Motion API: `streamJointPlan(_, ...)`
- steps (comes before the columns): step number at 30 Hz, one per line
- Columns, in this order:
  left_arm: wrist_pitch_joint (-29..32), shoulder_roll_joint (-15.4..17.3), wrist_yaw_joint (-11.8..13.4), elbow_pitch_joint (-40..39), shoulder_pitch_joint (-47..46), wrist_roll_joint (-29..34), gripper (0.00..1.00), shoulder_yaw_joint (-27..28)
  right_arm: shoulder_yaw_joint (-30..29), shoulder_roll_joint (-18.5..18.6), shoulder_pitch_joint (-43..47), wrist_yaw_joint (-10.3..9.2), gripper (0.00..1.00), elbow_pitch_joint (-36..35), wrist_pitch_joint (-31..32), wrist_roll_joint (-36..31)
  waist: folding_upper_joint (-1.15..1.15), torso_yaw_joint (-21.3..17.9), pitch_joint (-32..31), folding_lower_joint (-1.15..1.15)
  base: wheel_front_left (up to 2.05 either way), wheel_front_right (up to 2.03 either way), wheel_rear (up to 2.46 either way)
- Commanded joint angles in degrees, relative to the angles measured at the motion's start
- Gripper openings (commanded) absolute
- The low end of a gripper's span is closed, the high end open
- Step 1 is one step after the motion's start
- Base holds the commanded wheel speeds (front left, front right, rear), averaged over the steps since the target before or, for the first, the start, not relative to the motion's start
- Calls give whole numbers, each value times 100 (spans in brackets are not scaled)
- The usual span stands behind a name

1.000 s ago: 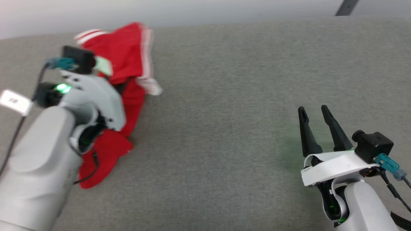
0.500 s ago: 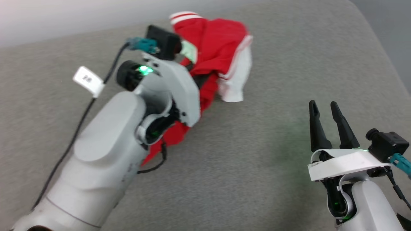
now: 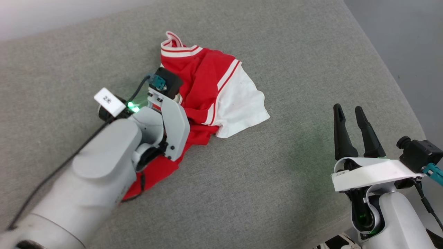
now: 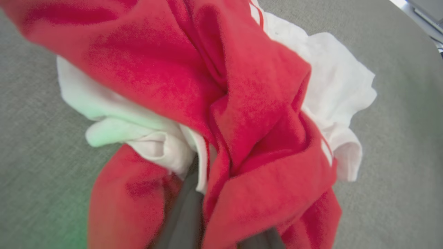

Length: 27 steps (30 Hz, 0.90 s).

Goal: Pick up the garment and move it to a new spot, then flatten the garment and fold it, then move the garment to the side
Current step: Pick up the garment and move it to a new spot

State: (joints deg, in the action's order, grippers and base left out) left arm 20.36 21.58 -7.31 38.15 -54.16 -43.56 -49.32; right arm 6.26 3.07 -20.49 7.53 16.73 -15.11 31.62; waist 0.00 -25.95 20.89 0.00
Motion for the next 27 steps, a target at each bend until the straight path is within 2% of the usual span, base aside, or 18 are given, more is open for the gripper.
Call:
streamJointPlan(1, 96, 53, -23, 107, 45, -20, 0, -146, 7, -19, -34, -8, 100, -23, -3, 17, 0, -89, 96, 0, 0, 0, 0)
streamJointPlan(8, 575, 262, -11, 531, 105, -86, 0, -1261, 84, -18, -118, -8, 100, -72, -3, 95, 0, -196, 256, 0, 0, 0, 0)
streamJointPlan(9, 611, 276, -11, 582, 97, -120, 7, -1386, 99, -18, -122, -8, 100, -73, -3, 98, 0, -207, 273, 0, 0, 0, 0)
streamJointPlan(13, 491, 328, -7, 705, 5, -223, 45, -1812, 133, -18, -153, -8, 100, -57, -3, 34, 0, -190, 310, 0, 0, 0, 0)
streamJointPlan(14, 429, 327, -7, 690, -43, -230, 86, -1928, 117, -18, -139, -8, 100, -50, -3, 5, 0, -151, 294, 0, 0, 0, 0)
streamJointPlan(15, 330, 327, -7, 696, -113, -241, 100, -2000, 93, -16, -117, -8, 100, -45, -3, -34, 0, -99, 272, 0, 0, 0, 0)
streamJointPlan(20, -362, 244, 2, 685, -539, -445, 100, -1996, -23, -16, -15, -8, 100, -3, -3, -298, 0, 338, 58, 0, 0, 0, 0)
streamJointPlan(27, -1595, 14, -7, 403, -725, -872, 100, -1599, -193, -12, 92, -8, 100, 61, -3, -788, 0, 1186, -365, 0, 0, 0, 0)
